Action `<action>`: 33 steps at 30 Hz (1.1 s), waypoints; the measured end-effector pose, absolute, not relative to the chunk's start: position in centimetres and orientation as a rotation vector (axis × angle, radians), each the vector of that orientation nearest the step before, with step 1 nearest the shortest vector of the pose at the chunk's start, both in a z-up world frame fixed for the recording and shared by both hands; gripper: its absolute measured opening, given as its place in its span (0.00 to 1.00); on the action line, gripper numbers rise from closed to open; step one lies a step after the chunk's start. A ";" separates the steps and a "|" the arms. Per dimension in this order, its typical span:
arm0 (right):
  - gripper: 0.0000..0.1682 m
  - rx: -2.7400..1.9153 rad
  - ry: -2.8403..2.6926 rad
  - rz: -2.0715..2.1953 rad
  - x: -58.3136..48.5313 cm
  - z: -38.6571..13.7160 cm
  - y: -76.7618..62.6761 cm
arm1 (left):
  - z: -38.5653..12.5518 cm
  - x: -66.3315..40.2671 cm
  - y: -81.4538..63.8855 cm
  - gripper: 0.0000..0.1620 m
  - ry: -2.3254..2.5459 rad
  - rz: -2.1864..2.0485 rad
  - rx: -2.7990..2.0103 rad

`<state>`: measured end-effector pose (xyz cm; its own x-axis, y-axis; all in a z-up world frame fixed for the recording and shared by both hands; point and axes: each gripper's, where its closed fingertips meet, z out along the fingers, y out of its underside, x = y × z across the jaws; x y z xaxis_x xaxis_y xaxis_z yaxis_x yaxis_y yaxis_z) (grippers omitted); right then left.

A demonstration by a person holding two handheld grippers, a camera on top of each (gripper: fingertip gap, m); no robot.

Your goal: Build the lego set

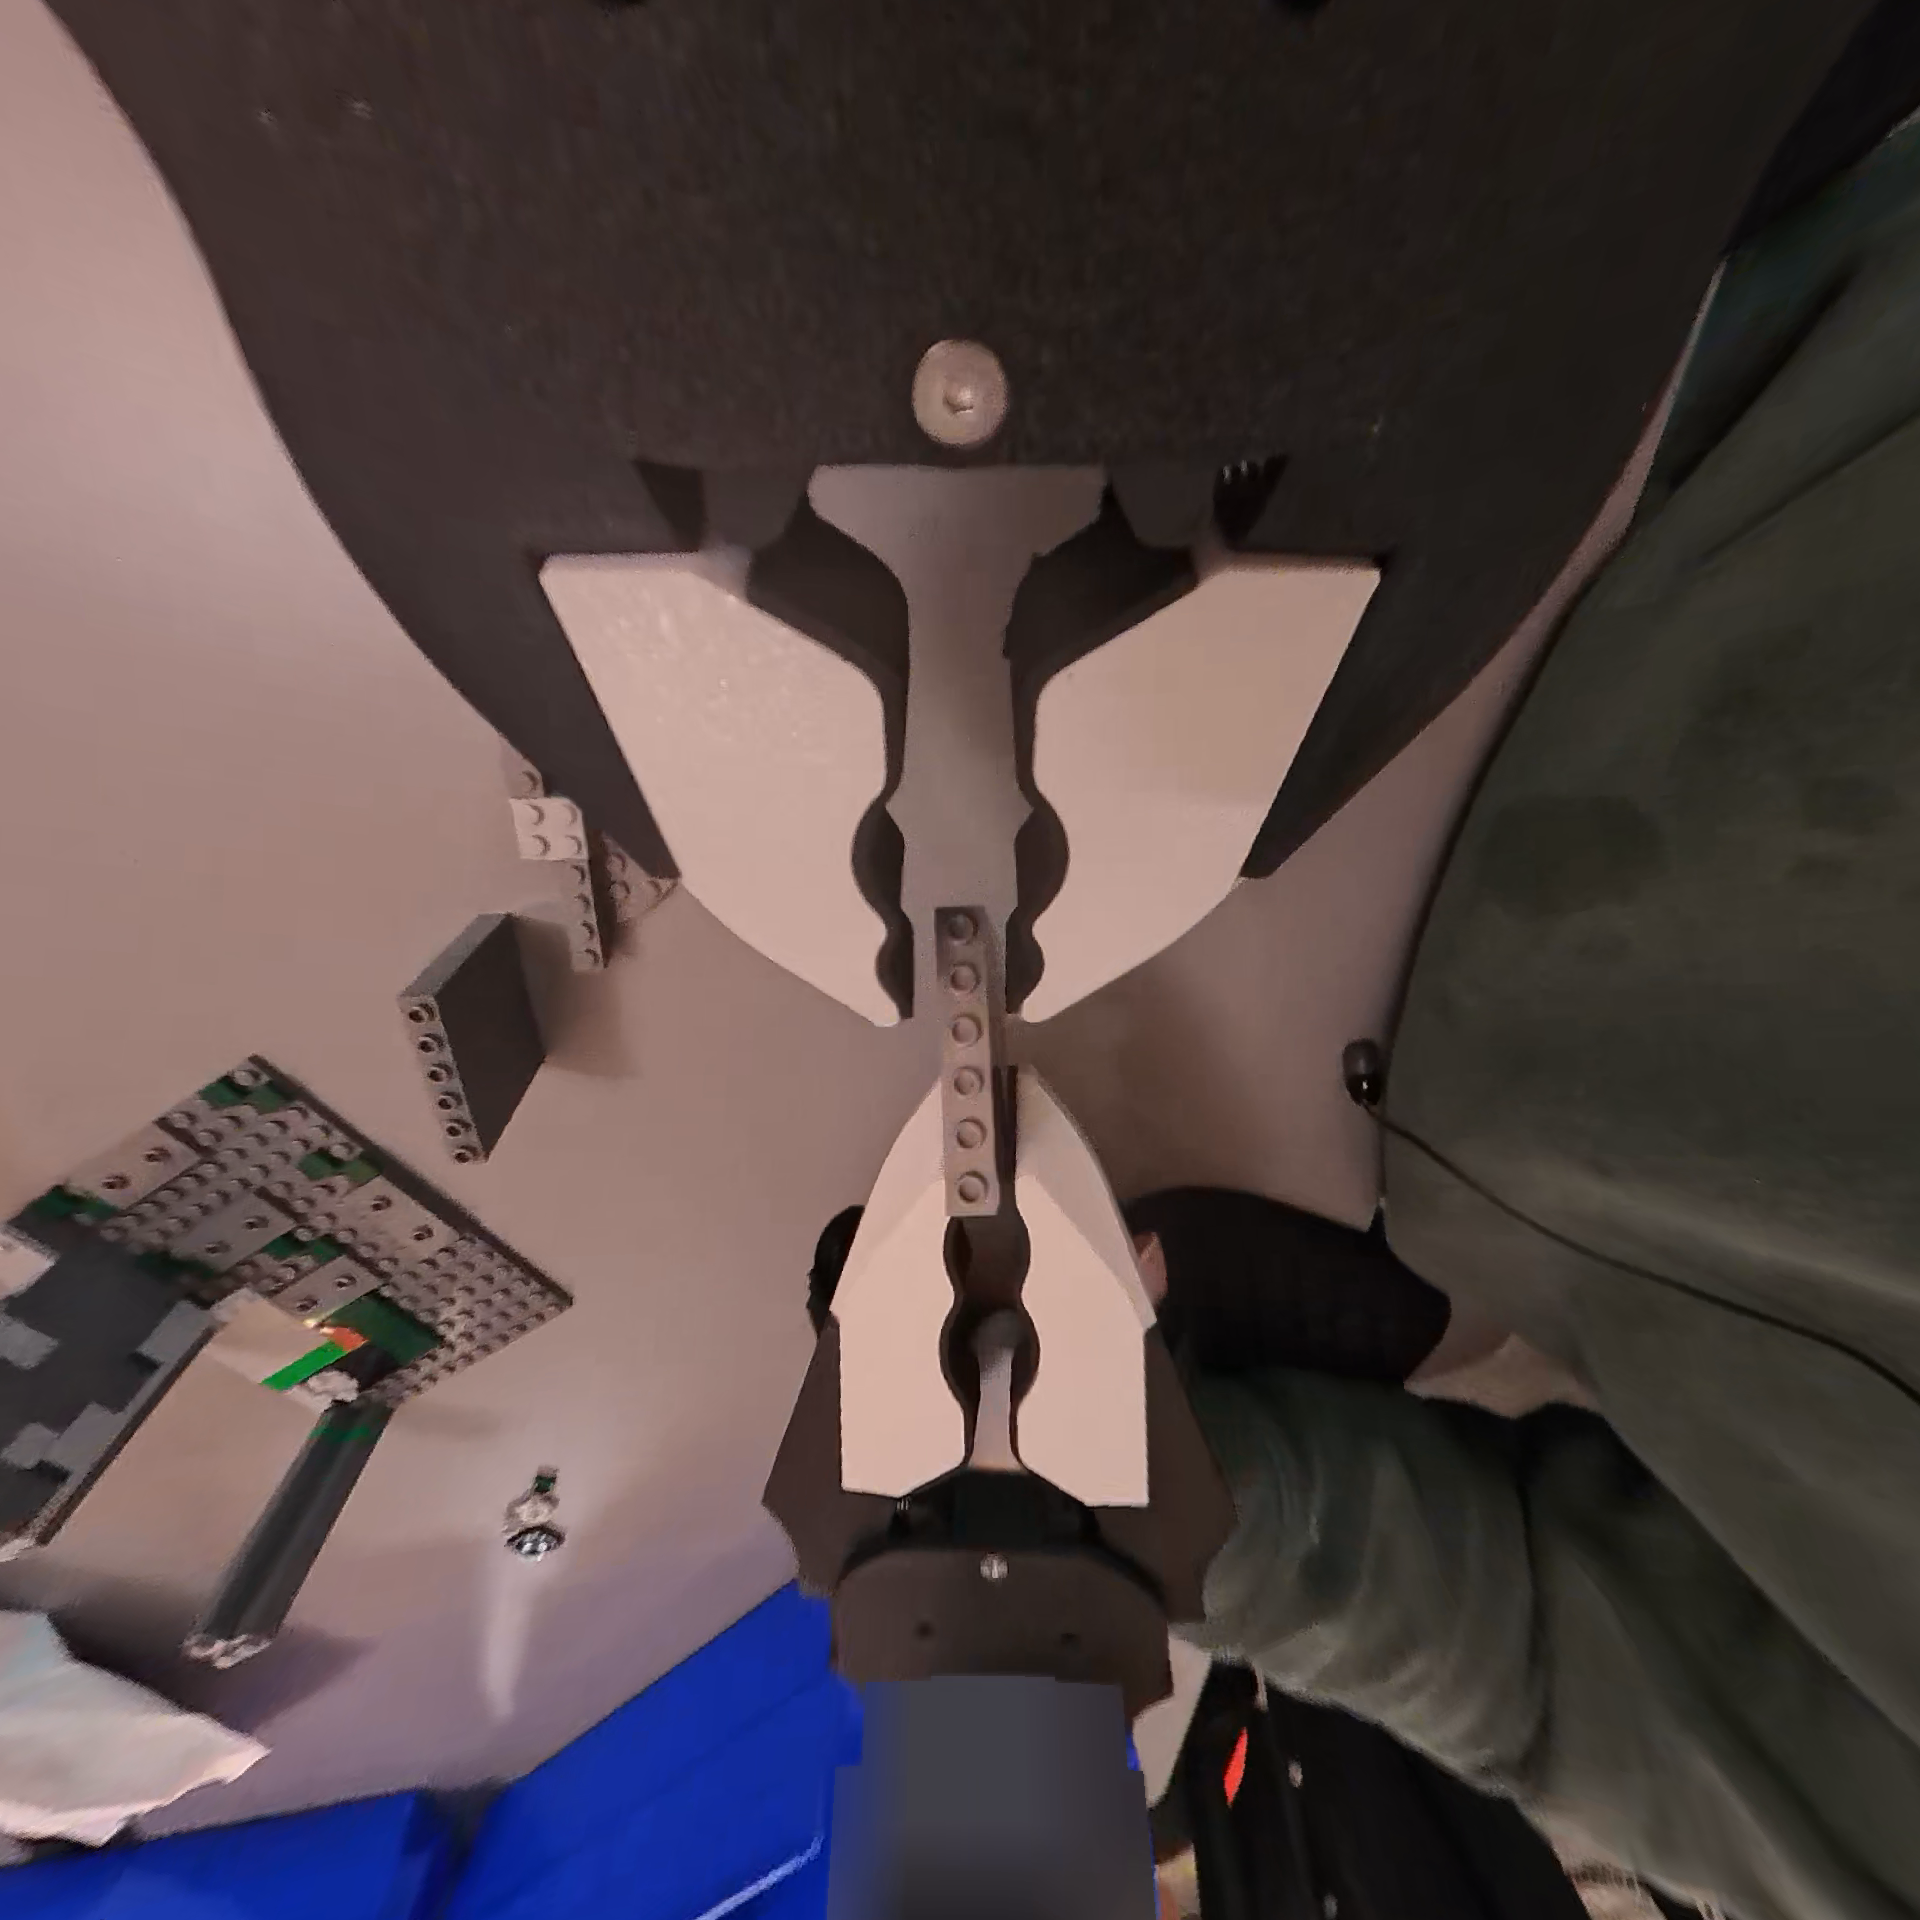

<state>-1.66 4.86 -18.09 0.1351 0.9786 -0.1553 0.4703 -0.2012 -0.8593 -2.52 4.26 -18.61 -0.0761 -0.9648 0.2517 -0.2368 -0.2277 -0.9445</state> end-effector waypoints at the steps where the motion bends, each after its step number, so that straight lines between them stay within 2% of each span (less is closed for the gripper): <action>1: 0.11 -1.758 -1.373 1.008 -1.6 -17.9 5.0 | -18.7 -2.5 4.3 0.05 1.324 -1.362 -1.511; 4: 0.11 -1.758 -1.336 1.023 -1.7 -18.1 5.2 | -19.2 -2.3 4.2 0.05 1.329 -1.349 -1.516; 7: 0.06 -1.760 -1.363 1.028 -2.0 -18.6 4.8 | -19.6 -2.1 4.1 0.05 1.328 -1.345 -1.527; 13: 0.04 -1.779 -1.455 1.014 -1.8 -18.8 4.5 | -19.9 -2.0 4.1 0.05 1.342 -1.298 -1.504; 16: 0.04 -1.823 -1.469 0.979 -1.1 -18.6 5.2 | -20.3 -2.4 4.8 0.10 1.362 -1.211 -1.508; 22: 0.04 -1.922 -1.453 0.868 1.9 -18.5 7.5 | -20.2 -5.1 11.0 0.13 1.295 -0.889 -1.567; 27: 0.04 -2.018 -1.438 0.763 4.6 -19.3 9.5 | -22.2 -5.5 15.6 0.24 1.327 -0.800 -1.658; 29: 0.04 -2.053 -1.454 0.725 5.3 -19.7 10.3 | -23.0 -4.7 16.1 0.26 1.365 -0.808 -1.671; 31: 0.04 -2.080 -1.488 0.693 5.6 -20.1 10.9 | -24.0 -3.8 16.2 0.25 1.433 -0.782 -1.673; 33: 0.04 -2.099 -1.533 0.659 5.5 -20.5 11.5 | -25.0 -3.3 16.1 0.14 1.511 -0.737 -1.675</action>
